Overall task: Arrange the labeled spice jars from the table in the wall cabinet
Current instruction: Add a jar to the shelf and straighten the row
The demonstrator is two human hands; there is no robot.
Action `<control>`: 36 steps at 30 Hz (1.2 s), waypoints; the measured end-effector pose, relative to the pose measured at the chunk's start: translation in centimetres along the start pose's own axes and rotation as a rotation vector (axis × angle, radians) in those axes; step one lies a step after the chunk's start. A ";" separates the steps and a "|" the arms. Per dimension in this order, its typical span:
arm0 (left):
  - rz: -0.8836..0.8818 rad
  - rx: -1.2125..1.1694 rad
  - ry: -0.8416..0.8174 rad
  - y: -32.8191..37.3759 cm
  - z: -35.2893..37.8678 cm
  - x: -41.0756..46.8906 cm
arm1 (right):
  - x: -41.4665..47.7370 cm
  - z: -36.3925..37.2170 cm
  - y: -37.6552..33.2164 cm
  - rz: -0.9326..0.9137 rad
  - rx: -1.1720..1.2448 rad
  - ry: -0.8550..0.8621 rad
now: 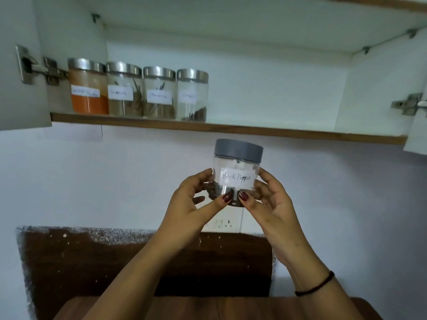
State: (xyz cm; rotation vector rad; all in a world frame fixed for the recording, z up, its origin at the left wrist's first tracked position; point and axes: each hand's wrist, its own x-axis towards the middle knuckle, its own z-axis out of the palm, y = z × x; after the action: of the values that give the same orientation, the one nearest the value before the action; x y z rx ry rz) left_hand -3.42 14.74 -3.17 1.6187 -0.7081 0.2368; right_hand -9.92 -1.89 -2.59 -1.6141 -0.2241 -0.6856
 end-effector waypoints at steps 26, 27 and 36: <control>0.374 0.224 0.161 6.6 -1.0 12.8 | 14.5 -2.2 -6.0 -0.282 -0.219 -0.057; 0.373 0.234 0.173 6.4 -1.0 13.2 | 14.8 -2.3 -5.9 -0.275 -0.229 -0.063; 0.389 0.280 0.237 5.0 -1.0 15.1 | 17.6 -3.1 -5.6 -0.230 -0.414 -0.122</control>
State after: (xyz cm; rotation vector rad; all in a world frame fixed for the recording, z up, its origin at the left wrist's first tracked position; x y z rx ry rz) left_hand 5.89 11.00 9.19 1.6671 -0.8279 0.8280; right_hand 0.35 -8.14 11.82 -2.0501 -0.3795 -0.8495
